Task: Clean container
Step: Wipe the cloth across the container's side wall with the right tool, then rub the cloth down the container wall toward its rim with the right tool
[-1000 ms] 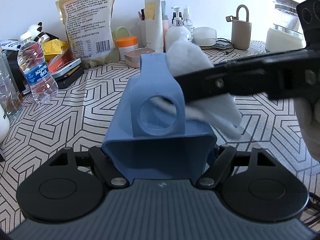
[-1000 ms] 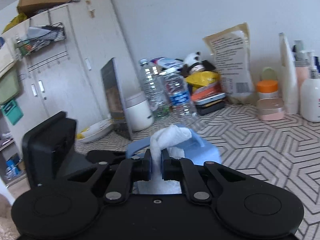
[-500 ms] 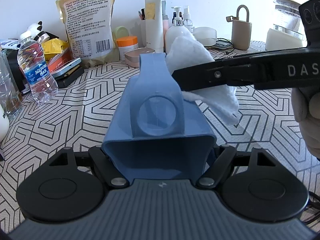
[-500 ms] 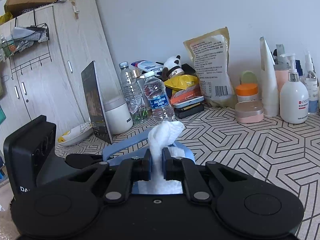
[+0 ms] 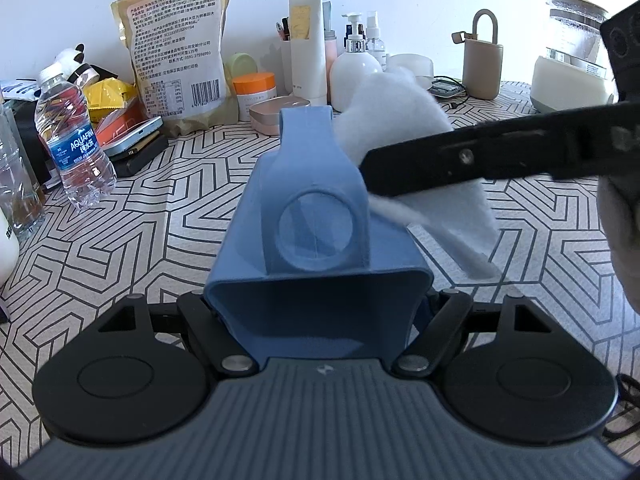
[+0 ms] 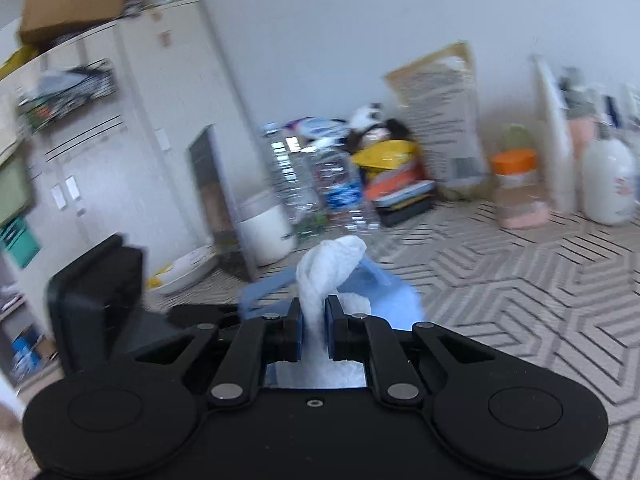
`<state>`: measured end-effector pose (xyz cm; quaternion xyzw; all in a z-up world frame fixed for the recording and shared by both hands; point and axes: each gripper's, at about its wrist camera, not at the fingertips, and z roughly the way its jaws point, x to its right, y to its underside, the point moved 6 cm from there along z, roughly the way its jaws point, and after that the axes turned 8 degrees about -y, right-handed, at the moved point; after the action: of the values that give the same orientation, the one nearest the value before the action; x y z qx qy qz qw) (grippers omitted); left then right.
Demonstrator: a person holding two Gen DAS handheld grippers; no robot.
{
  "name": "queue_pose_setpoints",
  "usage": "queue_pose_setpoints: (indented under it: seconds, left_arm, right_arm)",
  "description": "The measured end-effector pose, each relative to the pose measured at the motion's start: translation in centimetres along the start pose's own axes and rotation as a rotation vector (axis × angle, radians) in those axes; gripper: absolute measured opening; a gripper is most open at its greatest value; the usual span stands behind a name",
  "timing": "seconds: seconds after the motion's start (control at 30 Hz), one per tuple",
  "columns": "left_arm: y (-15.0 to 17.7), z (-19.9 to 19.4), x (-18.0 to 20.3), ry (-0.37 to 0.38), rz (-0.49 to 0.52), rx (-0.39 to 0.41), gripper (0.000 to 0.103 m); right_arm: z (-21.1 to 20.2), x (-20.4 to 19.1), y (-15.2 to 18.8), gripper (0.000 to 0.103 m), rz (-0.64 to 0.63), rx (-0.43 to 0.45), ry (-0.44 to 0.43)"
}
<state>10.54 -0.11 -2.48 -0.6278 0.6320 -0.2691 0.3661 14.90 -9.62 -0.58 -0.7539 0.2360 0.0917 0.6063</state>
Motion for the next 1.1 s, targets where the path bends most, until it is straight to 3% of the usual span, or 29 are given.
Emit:
queue_pose_setpoints:
  seconds: [0.3, 0.67, 1.1]
  left_arm:
    - [0.0, 0.0, -0.1, 0.002, -0.003, -0.002, 0.077]
    - [0.0, 0.1, -0.1, 0.001, 0.0, -0.002, 0.077]
    - [-0.2, 0.3, 0.0, -0.002, 0.004, -0.002, 0.078]
  right_arm:
    - [-0.1, 1.6, 0.1, 0.017, 0.091, 0.024, -0.003]
    - [1.0, -2.2, 0.3, 0.016, -0.024, -0.019, -0.133]
    - [0.3, 0.6, -0.1, 0.013, 0.043, 0.022, -0.015]
